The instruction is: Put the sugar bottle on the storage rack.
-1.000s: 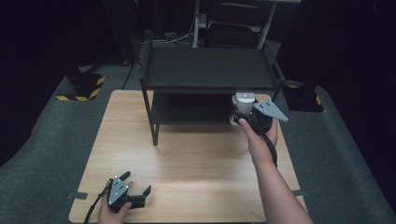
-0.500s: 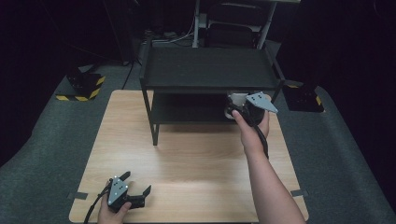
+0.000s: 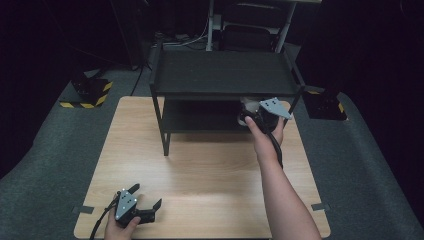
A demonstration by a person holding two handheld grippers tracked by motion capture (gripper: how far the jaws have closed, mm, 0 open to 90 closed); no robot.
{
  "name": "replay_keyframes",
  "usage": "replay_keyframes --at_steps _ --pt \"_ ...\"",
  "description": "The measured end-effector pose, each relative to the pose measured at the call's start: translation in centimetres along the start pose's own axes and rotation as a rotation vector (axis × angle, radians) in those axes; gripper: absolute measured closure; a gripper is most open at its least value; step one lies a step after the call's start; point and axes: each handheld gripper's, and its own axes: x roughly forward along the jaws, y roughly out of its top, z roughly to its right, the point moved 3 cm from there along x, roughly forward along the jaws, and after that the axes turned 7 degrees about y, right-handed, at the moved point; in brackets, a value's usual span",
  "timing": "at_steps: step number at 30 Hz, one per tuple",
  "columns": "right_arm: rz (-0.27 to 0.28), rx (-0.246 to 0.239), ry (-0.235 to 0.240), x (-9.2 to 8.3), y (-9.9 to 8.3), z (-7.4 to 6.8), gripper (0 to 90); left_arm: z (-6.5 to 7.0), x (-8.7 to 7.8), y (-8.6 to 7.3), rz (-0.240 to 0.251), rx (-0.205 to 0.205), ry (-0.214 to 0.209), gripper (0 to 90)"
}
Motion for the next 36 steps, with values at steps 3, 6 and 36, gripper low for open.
replay_keyframes --at_steps 3,6,36 --pt "0.007 -0.004 0.002 -0.03 -0.2 0.07 28.3 0.01 -0.01 0.0 0.0 0.002 0.001 0.7" --pt "0.011 -0.002 0.004 -0.08 -0.31 0.09 28.2 0.01 -0.01 0.0 0.0 0.002 0.001 0.7" --pt "0.01 -0.043 0.013 -0.81 -0.68 -0.48 0.2 0.05 0.02 0.04 -0.002 0.007 0.002 0.7"
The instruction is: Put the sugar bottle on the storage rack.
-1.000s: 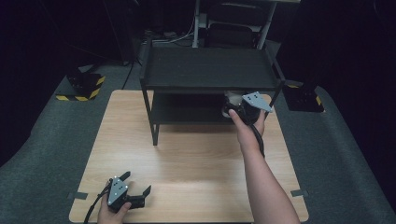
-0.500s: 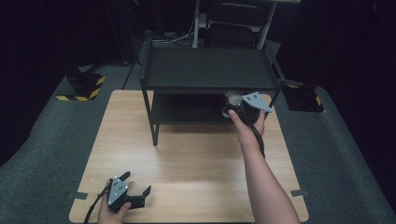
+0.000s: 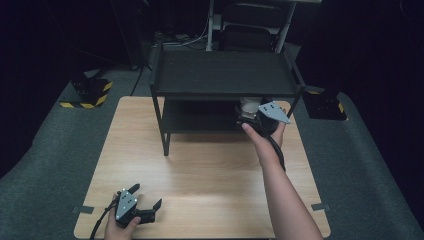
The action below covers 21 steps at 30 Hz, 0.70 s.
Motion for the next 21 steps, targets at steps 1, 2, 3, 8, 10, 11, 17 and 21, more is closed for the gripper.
replay_keyframes --at_steps 1,2,3,8,10,11,17,21 --pt "-0.001 0.001 0.002 -0.2 0.0 0.0 0.2 0.0 0.0 0.0 -0.001 0.0 0.0 0.7" --pt "-0.002 0.0 0.0 -0.4 0.0 0.0 0.2 0.0 0.0 0.1 -0.004 0.003 -0.001 0.7" --pt "0.0 0.005 0.0 -0.5 0.0 0.0 0.2 0.0 0.0 0.1 -0.005 0.003 -0.002 0.7" --pt "0.009 -0.003 0.014 -1.9 -0.3 -0.1 0.2 0.1 0.1 0.3 -0.016 0.007 0.007 0.7" --pt "0.015 -0.003 0.018 -2.5 -0.4 -0.1 0.2 0.1 0.1 0.3 -0.018 0.005 0.007 0.7" --pt "0.019 -0.007 0.02 -2.8 -0.5 -0.1 0.2 0.1 0.1 0.3 -0.019 0.005 0.008 0.7" --pt "0.033 -0.014 0.026 -4.6 -1.1 -0.2 0.2 0.1 0.1 0.3 -0.021 0.004 0.009 0.7" --pt "0.043 -0.014 0.029 -5.9 -1.8 -0.2 0.2 0.2 0.2 0.3 -0.023 0.004 0.01 0.7"
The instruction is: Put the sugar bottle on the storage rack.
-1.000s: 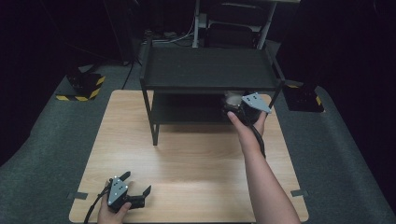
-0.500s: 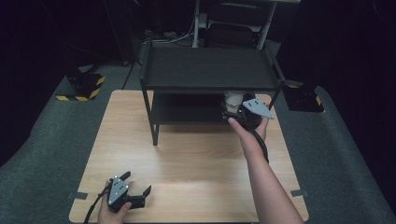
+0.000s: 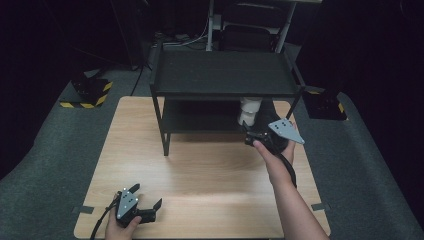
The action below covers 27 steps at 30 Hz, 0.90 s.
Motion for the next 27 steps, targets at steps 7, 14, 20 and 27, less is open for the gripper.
replay_keyframes --at_steps 7,14,20,27 --pt "-0.003 0.009 0.019 -2.4 -1.7 0.0 0.2 0.0 0.0 0.0 0.001 0.001 0.0 0.7" --pt "-0.001 0.018 0.063 -5.1 -3.9 -0.3 0.2 0.0 0.0 0.0 0.001 0.0 0.001 0.7" --pt "-0.006 0.017 0.089 -6.9 -5.3 -0.8 0.2 0.0 0.0 0.0 0.0 0.001 0.003 0.7" --pt "-0.028 0.003 0.12 -9.4 -8.1 -1.6 0.2 0.1 0.0 0.0 0.001 0.001 0.003 0.7"
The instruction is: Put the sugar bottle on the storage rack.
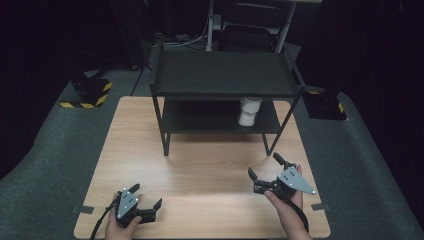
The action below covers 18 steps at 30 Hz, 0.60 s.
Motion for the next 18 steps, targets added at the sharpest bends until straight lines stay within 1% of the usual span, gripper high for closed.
replay_keyframes --at_steps 1,4,5,6,7,8,9,11,12,14,15,18 --pt "0.0 0.0 0.0 0.0 0.0 0.0 0.2 0.0 0.0 0.0 0.0 0.0 0.0 0.7" --pt "-0.023 -0.007 -0.004 -0.9 -1.4 -0.6 0.2 0.0 0.0 0.0 0.0 -0.001 -0.002 0.7" --pt "-0.023 -0.007 -0.004 -0.9 -1.4 -0.6 0.2 0.0 0.0 0.0 0.0 -0.001 -0.002 0.7" --pt "-0.037 -0.004 -0.006 -1.4 -2.0 -0.7 0.2 0.0 0.0 0.0 0.0 -0.001 -0.002 0.7" --pt "-0.037 -0.004 -0.006 -1.4 -2.0 -0.7 0.2 0.0 0.0 0.0 0.0 -0.001 -0.002 0.7" --pt "-0.047 0.004 -0.01 -1.7 -2.7 -0.8 0.2 0.0 0.0 0.0 0.0 0.0 -0.002 0.7" --pt "-0.047 0.004 -0.01 -1.7 -2.7 -0.8 0.2 0.0 0.0 0.0 0.0 0.0 -0.002 0.7" --pt "-0.063 0.02 -0.019 -2.3 -3.6 -0.9 0.2 0.0 0.0 0.0 0.001 0.0 -0.001 0.7" --pt "-0.063 0.02 -0.019 -2.3 -3.6 -0.9 0.2 0.0 0.0 0.0 0.001 0.0 -0.001 0.7" --pt "-0.08 0.028 -0.024 -2.7 -4.3 -1.0 0.2 0.0 0.0 0.0 0.0 0.0 -0.001 0.7" --pt "-0.098 0.03 -0.03 -3.0 -4.7 -1.0 0.2 0.0 0.0 0.0 0.0 0.0 -0.001 0.7" --pt "-0.118 0.03 -0.033 -3.3 -5.2 -1.1 0.2 0.0 0.0 0.0 0.001 0.001 0.0 0.7"
